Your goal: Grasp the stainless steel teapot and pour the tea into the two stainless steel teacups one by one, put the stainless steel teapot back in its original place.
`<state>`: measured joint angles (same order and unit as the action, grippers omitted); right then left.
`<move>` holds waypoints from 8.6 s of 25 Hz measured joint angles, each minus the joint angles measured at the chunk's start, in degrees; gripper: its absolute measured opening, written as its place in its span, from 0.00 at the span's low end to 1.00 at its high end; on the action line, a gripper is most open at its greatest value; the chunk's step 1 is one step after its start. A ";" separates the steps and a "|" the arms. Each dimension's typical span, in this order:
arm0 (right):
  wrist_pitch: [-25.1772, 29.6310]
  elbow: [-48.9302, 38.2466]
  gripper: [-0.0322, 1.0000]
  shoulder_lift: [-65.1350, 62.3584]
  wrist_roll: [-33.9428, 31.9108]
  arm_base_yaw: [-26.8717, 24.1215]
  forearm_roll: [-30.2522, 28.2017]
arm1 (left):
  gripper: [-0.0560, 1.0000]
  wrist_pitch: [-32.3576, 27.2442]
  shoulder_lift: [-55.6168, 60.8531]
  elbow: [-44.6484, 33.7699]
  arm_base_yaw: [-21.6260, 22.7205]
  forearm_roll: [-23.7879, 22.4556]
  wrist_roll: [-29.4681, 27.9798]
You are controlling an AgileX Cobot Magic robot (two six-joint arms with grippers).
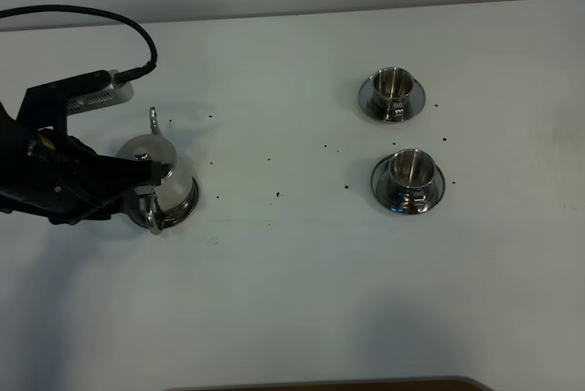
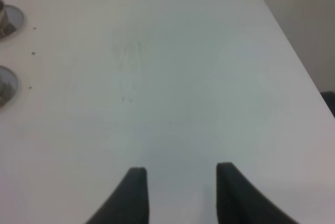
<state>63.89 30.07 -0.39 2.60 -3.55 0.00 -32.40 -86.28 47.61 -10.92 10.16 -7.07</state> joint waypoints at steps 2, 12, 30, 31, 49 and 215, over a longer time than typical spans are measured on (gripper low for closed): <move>0.00 0.00 0.34 0.00 -0.06 0.00 0.00 | 0.42 0.20 0.00 0.00 -1.49 1.06 0.00; 0.00 0.00 0.34 0.00 -0.06 0.00 0.00 | 0.52 -2.92 0.00 0.00 -3.56 2.51 1.58; 0.00 0.00 0.34 0.00 -0.07 0.00 0.00 | 0.57 -10.56 0.00 0.00 -3.52 -4.23 -3.18; 0.00 0.00 0.34 0.00 -0.07 0.00 0.00 | 0.57 -10.16 0.00 0.00 -3.52 -4.29 -3.75; 0.00 0.00 0.34 0.00 -0.02 0.00 0.00 | 0.57 -6.25 -11.31 7.21 -3.01 -7.56 -5.77; -0.05 0.00 0.27 0.00 -0.03 -0.17 0.00 | 0.29 -7.03 -17.00 15.77 -2.99 -5.07 22.07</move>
<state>63.84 30.07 -0.39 2.57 -3.72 0.00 -39.43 -103.28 63.38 -13.91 5.09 15.00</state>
